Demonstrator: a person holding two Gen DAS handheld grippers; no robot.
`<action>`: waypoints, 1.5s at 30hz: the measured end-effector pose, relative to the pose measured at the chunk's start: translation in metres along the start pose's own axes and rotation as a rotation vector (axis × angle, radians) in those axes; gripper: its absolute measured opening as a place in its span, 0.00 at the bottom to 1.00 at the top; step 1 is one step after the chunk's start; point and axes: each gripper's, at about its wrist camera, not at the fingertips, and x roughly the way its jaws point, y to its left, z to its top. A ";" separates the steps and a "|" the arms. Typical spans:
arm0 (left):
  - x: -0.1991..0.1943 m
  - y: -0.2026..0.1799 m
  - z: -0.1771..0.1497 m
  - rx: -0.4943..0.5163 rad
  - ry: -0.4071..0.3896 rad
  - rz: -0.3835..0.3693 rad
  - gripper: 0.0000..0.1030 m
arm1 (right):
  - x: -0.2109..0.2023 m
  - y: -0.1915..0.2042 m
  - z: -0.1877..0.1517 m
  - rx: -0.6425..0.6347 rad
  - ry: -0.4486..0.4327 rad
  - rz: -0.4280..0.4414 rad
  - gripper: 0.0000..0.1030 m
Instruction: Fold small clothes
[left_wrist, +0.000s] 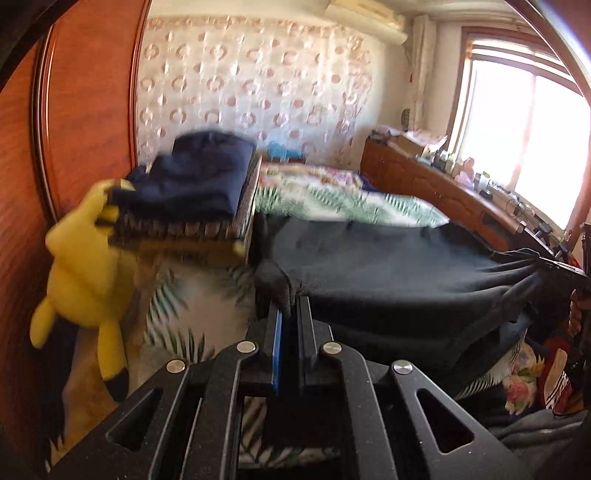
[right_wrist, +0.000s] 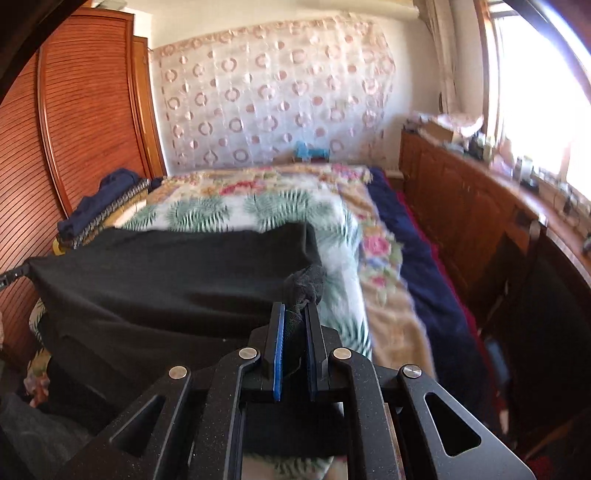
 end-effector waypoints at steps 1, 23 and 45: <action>0.005 0.000 -0.008 0.001 0.023 0.009 0.07 | 0.003 0.000 -0.006 0.005 0.019 0.000 0.10; 0.036 -0.004 -0.048 0.012 0.156 0.062 0.10 | 0.027 0.006 -0.013 -0.021 0.134 -0.037 0.10; 0.039 0.000 -0.048 0.000 0.174 0.076 0.51 | 0.067 0.121 0.014 -0.176 0.075 0.116 0.46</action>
